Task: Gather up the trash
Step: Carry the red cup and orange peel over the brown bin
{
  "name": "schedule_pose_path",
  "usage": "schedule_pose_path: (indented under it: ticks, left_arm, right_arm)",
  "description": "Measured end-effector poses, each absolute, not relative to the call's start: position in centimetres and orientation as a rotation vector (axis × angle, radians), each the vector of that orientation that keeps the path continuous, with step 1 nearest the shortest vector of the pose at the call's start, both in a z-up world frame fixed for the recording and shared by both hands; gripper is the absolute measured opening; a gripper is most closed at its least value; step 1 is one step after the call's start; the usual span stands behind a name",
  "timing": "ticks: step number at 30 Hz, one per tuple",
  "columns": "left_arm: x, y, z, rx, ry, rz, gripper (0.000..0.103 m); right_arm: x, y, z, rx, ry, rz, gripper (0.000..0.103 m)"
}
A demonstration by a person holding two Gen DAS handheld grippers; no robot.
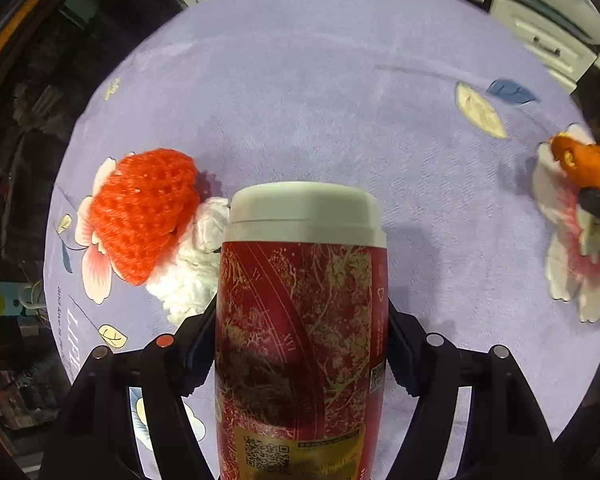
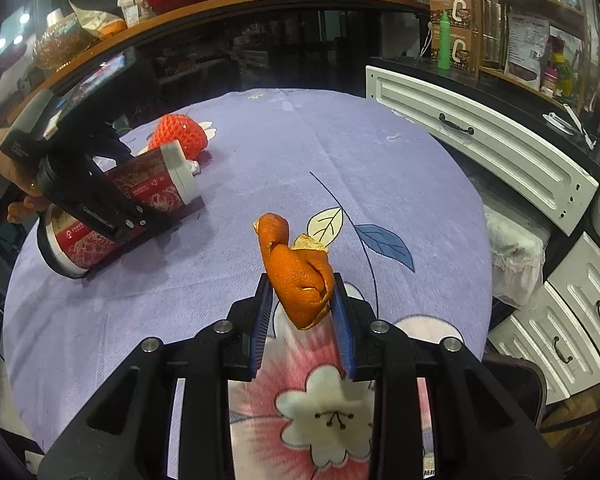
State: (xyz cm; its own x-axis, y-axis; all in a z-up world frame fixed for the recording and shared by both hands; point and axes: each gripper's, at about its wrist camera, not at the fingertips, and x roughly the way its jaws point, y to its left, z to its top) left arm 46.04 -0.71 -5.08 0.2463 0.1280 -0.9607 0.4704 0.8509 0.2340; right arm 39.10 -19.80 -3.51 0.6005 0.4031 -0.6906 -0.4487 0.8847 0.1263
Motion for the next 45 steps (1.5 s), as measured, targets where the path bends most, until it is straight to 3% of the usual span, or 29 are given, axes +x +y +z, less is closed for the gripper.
schedule_pose_path:
  ticks: [9, 25, 45]
  left_arm:
    - [40.3, 0.5, 0.6, 0.378, 1.047, -0.272, 0.069]
    - [32.9, -3.2, 3.8, 0.236, 0.729, -0.282, 0.069]
    - [28.7, -21.0, 4.3, 0.133, 0.611, -0.617, 0.069]
  right_arm:
    - [36.6, -22.2, -2.5, 0.001, 0.730, 0.479, 0.030]
    - [29.6, -28.0, -2.2, 0.034, 0.652, 0.385, 0.030]
    - [22.8, -42.1, -5.3, 0.123, 0.653, 0.080, 0.030]
